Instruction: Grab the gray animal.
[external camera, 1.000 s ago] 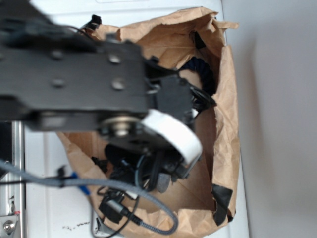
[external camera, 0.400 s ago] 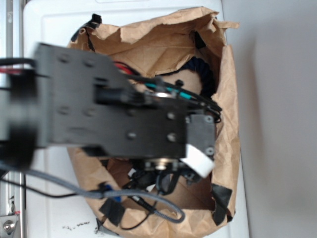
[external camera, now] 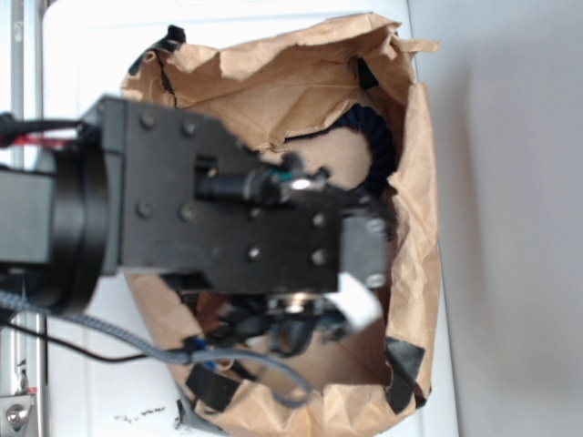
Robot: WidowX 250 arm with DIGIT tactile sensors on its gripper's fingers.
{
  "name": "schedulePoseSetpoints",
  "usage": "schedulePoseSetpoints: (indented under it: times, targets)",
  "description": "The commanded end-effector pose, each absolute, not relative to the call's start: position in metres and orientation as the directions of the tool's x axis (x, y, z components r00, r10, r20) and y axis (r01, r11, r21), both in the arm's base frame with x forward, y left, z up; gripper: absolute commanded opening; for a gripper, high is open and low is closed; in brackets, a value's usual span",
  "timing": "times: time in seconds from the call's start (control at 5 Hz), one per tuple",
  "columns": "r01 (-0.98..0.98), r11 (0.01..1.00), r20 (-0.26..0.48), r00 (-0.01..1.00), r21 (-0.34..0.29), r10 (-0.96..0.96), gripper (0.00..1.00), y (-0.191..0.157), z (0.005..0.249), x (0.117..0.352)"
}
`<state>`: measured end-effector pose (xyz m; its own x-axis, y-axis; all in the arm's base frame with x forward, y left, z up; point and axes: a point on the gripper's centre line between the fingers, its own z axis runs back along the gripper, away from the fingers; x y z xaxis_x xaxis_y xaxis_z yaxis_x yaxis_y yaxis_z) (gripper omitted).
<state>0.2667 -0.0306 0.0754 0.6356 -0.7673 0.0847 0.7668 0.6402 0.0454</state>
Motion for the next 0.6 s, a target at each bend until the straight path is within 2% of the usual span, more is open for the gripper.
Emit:
schedulePoseSetpoints:
  times: [0.0,0.4]
  targets:
    - [0.853,0.521,0.068,0.519,0.017,-0.852,1.0,-0.052,0.063,0.251]
    - [0.838,0.543,0.092,0.537,0.053,-0.838,1.0,-0.086,0.03,0.261]
